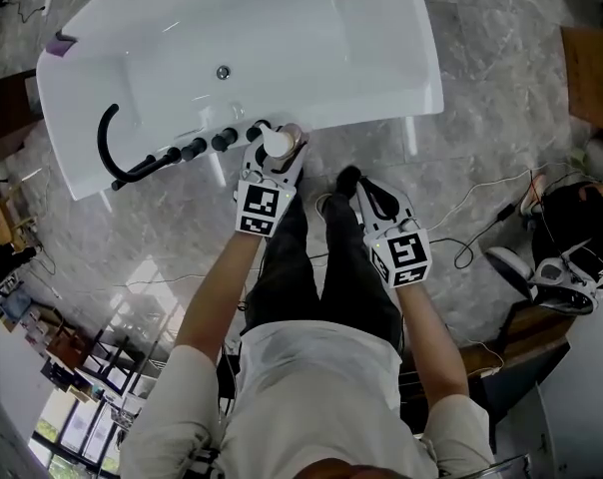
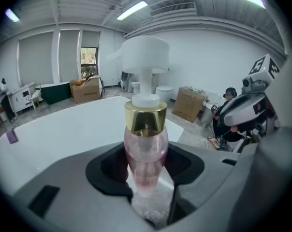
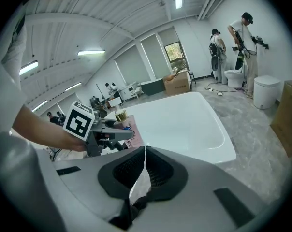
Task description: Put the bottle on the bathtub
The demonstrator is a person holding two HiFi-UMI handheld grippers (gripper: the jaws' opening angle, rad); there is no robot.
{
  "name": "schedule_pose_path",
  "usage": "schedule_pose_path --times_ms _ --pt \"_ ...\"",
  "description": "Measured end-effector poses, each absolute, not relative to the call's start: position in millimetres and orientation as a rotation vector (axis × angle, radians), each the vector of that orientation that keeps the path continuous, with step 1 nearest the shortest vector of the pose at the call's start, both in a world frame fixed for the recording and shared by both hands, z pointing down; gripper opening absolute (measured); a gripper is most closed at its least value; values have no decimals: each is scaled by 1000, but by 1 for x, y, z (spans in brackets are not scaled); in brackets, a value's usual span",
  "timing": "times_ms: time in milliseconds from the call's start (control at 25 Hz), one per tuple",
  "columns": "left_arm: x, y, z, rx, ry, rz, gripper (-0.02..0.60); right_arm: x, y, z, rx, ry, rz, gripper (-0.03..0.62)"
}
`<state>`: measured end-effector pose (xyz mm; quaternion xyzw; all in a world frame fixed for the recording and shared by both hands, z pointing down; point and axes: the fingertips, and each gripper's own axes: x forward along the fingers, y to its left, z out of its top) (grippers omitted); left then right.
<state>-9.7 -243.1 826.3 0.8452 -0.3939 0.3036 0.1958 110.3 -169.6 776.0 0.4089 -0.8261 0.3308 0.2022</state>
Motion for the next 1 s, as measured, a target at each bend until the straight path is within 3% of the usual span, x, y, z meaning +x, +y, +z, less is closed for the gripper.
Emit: schedule_pose_path --times_ms 1000 --pt "-4 -261 884 2503 -1049 953 219 114 -182 826 1137 -2274 989 32"
